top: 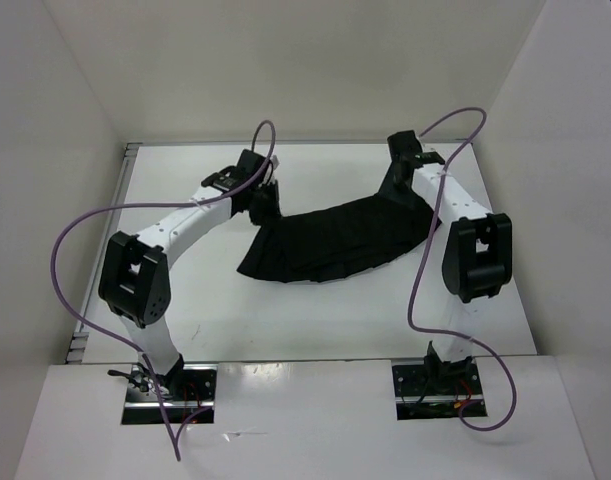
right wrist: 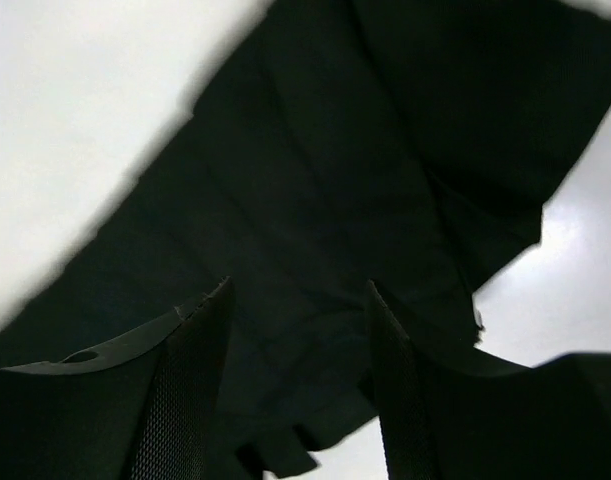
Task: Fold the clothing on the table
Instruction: Fold the skirt
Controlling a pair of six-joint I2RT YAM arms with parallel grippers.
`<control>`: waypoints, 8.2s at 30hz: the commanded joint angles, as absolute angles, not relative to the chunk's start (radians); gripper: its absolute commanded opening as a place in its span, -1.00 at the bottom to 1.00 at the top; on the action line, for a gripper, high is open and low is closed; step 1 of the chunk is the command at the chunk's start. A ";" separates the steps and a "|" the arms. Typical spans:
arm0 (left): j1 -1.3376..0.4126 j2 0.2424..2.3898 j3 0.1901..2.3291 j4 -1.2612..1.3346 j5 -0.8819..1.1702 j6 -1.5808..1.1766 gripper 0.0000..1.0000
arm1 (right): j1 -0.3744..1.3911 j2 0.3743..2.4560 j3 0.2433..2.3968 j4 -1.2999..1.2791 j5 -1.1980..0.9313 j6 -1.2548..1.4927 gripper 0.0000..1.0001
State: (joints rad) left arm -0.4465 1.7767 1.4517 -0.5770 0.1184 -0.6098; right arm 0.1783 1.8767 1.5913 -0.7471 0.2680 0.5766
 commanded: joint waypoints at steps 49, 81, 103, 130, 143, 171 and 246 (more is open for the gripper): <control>-0.348 1.663 1.488 -0.583 0.221 -0.486 0.04 | 0.436 1.638 1.454 -0.893 0.225 0.635 0.26; 0.092 2.125 1.582 -0.364 0.546 -0.321 0.76 | 0.198 1.566 1.210 -0.864 0.146 0.594 0.52; -0.028 2.062 1.333 -0.353 0.684 -0.330 0.74 | 0.179 1.586 1.200 -0.825 0.124 0.584 0.52; -0.118 1.778 1.241 -0.480 0.539 -0.362 -1.00 | 0.336 1.641 1.275 -0.721 -0.196 0.540 0.06; -0.118 1.712 1.310 -0.531 0.535 -0.371 -1.00 | 0.597 2.034 1.560 -0.629 -0.382 0.578 -1.00; -0.377 1.756 1.574 -0.420 0.611 -0.611 -1.00 | 0.635 2.310 1.609 -0.479 -0.508 0.676 -1.00; -0.609 1.962 2.003 -0.563 0.517 -0.605 0.36 | 0.265 1.386 1.311 -1.057 0.279 0.905 -0.84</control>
